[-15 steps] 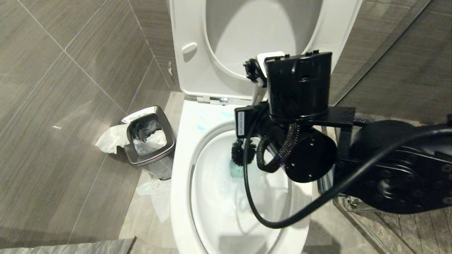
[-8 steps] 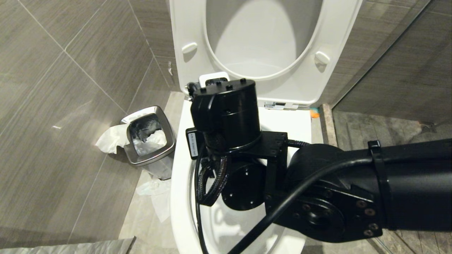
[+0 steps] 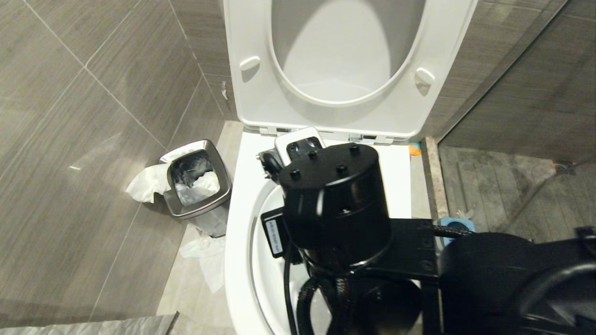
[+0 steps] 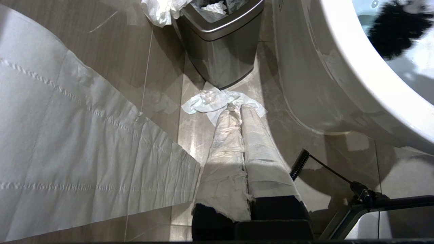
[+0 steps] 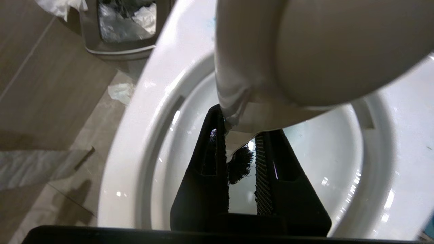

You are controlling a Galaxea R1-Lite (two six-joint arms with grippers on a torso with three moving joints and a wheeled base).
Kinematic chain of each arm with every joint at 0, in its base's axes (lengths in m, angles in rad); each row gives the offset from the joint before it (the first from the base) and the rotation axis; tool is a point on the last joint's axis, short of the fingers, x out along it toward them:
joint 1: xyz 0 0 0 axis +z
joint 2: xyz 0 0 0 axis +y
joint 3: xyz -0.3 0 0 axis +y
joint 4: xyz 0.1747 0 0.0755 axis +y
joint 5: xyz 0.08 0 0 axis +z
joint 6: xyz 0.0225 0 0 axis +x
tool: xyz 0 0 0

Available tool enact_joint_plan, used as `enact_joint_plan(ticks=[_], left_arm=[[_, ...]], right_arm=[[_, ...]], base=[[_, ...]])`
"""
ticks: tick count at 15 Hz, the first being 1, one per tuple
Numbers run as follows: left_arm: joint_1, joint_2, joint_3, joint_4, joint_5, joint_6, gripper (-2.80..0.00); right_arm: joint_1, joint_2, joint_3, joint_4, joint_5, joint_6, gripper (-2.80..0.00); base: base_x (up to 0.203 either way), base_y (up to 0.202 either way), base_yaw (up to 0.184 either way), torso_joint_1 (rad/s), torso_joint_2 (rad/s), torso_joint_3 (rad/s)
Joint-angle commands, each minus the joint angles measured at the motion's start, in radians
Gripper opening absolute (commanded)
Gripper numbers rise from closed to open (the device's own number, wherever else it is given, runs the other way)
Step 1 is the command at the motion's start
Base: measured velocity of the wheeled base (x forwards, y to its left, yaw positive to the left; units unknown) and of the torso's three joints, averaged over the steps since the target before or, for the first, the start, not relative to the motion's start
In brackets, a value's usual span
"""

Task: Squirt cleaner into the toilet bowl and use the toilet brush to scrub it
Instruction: Scrub the toilet bowl

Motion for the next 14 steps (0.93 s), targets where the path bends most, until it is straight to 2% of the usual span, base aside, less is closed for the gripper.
enact_joint_plan(ticks=[1, 3, 6, 9, 14], left_arm=[[0.000, 0.000, 0.000, 0.000, -0.001, 0.000, -2.80], [0.000, 0.000, 0.000, 0.000, -0.001, 0.000, -2.80], [0.000, 0.000, -0.001, 0.000, -0.001, 0.000, -2.80], [0.000, 0.000, -0.001, 0.000, -0.001, 0.000, -2.80], [0.000, 0.000, 0.000, 0.000, -0.001, 0.000, -2.80]], right_arm=[[0.003, -0.136, 0.118, -0.001, -0.014, 0.000, -2.80], [-0.010, -0.199, 0.198, 0.005, -0.025, -0.001, -2.80], [-0.107, -0.230, 0.231, 0.019, -0.027, -0.001, -2.80], [-0.200, -0.213, 0.215, 0.014, -0.025, -0.002, -2.80], [-0.249, -0.107, 0.087, 0.006, -0.024, 0.000, -2.80]], base=[[0.000, 0.000, 0.000, 0.000, 0.00, 0.000], [0.000, 0.000, 0.000, 0.000, 0.00, 0.000], [0.000, 0.000, 0.000, 0.000, 0.00, 0.000], [0.000, 0.000, 0.000, 0.000, 0.00, 0.000], [0.000, 0.000, 0.000, 0.000, 0.00, 0.000]])
